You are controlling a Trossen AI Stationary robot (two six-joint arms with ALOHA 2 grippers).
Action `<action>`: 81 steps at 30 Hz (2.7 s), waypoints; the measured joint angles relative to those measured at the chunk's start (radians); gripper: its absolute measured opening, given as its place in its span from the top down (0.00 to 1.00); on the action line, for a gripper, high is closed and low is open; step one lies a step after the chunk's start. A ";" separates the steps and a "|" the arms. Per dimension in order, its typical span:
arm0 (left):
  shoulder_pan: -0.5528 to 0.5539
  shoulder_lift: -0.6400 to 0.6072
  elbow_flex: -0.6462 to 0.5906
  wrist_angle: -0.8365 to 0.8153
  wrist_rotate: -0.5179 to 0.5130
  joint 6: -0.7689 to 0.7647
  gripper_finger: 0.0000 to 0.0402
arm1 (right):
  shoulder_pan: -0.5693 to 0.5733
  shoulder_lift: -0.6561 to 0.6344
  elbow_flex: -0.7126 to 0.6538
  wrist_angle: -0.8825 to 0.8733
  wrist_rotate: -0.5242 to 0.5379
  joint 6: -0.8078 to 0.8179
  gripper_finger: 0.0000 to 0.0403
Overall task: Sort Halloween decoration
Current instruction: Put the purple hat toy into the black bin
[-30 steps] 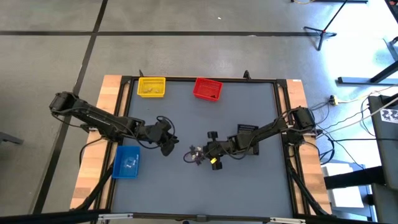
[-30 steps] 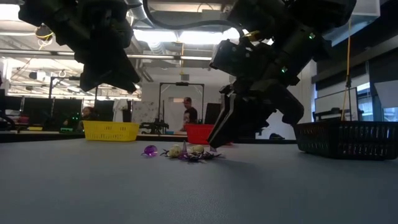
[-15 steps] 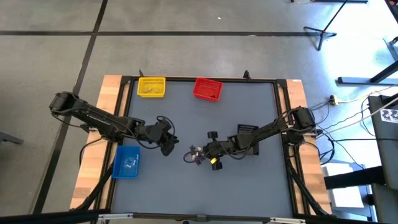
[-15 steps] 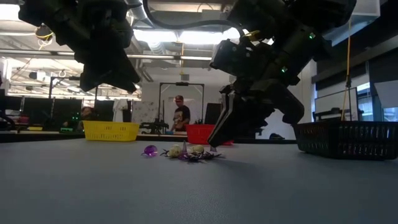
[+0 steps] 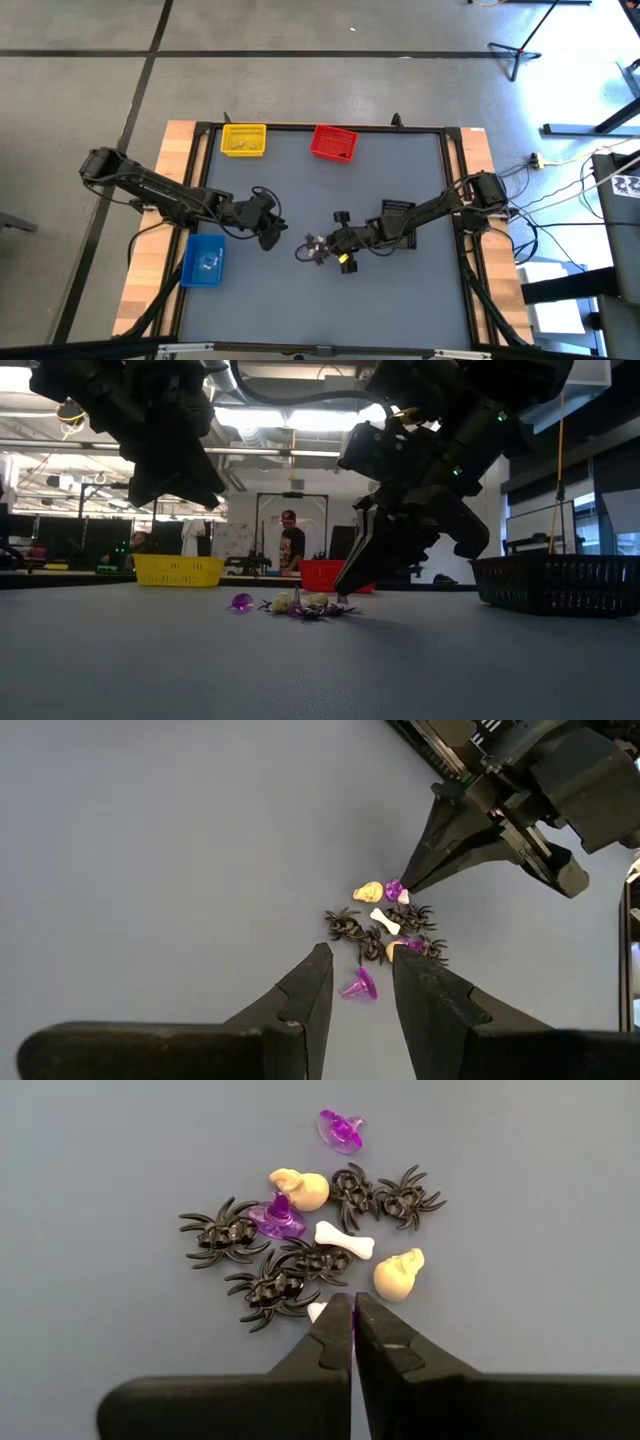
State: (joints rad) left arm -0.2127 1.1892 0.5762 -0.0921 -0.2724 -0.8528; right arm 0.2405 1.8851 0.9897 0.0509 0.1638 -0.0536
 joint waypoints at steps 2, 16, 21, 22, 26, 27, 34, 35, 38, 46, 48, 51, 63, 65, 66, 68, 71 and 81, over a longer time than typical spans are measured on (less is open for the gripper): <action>0.000 0.000 0.000 0.000 0.000 0.000 0.75 | 0.000 0.000 0.000 0.000 0.000 0.000 0.99; 0.000 0.000 0.000 0.000 0.000 0.000 0.75 | 0.000 -0.037 0.000 -0.020 0.008 -0.006 1.00; 0.000 0.000 0.000 0.000 0.000 0.000 0.75 | 0.000 -0.096 0.000 -0.062 0.008 -0.006 1.00; 0.000 0.000 0.000 0.000 0.000 0.000 0.75 | 0.000 -0.109 0.000 -0.072 0.008 -0.007 1.00; 0.000 0.000 0.000 0.000 0.000 0.000 0.75 | 0.000 -0.161 0.000 -0.139 0.008 -0.014 1.00; 0.000 0.000 0.000 0.000 0.000 0.000 0.75 | 0.000 -0.174 0.000 -0.159 0.008 -0.015 1.00; 0.000 0.000 0.000 0.004 -0.028 0.000 0.75 | 0.002 -0.277 0.000 -0.316 0.008 -0.011 1.00; 0.000 0.000 0.000 0.006 -0.033 0.000 0.75 | 0.002 -0.291 0.000 -0.336 0.007 -0.005 1.00; 0.000 0.000 0.000 0.014 -0.044 0.000 0.75 | 0.002 -0.330 0.000 -0.402 0.001 0.011 1.00; 0.000 0.000 0.001 0.082 -0.059 0.101 0.75 | 0.002 -0.426 0.000 -0.599 -0.003 0.107 1.00; 0.000 0.000 0.001 0.100 -0.059 0.129 0.75 | 0.002 -0.448 0.000 -0.653 0.001 0.139 1.00; 0.000 0.000 0.001 0.112 -0.060 0.156 0.75 | 0.002 -0.477 0.000 -0.738 0.002 0.182 1.00; 0.000 0.000 0.001 0.113 -0.060 0.158 0.75 | 0.001 -0.501 0.000 -1.086 0.116 0.342 1.00; 0.000 0.000 0.001 0.114 -0.060 0.158 0.75 | 0.001 -0.501 0.000 -1.102 0.102 0.341 1.00; 0.000 0.000 0.001 0.114 -0.060 0.158 0.75 | 0.001 -0.501 0.000 -1.109 0.093 0.338 1.00; 0.000 0.000 0.001 0.114 -0.058 0.158 0.75 | 0.001 -0.501 -0.002 -1.109 0.083 0.338 1.00; 0.000 0.001 0.001 0.113 -0.022 0.158 0.75 | 0.001 -0.500 -0.004 -1.123 0.079 0.338 1.00; -0.048 0.058 0.001 0.141 0.028 0.269 0.75 | 0.001 -0.500 -0.004 -1.125 0.105 0.337 0.92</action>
State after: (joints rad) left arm -0.2608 1.2476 0.5770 0.0485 -0.2443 -0.5840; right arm 0.2417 1.3846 0.9855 -1.0737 0.2691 0.2832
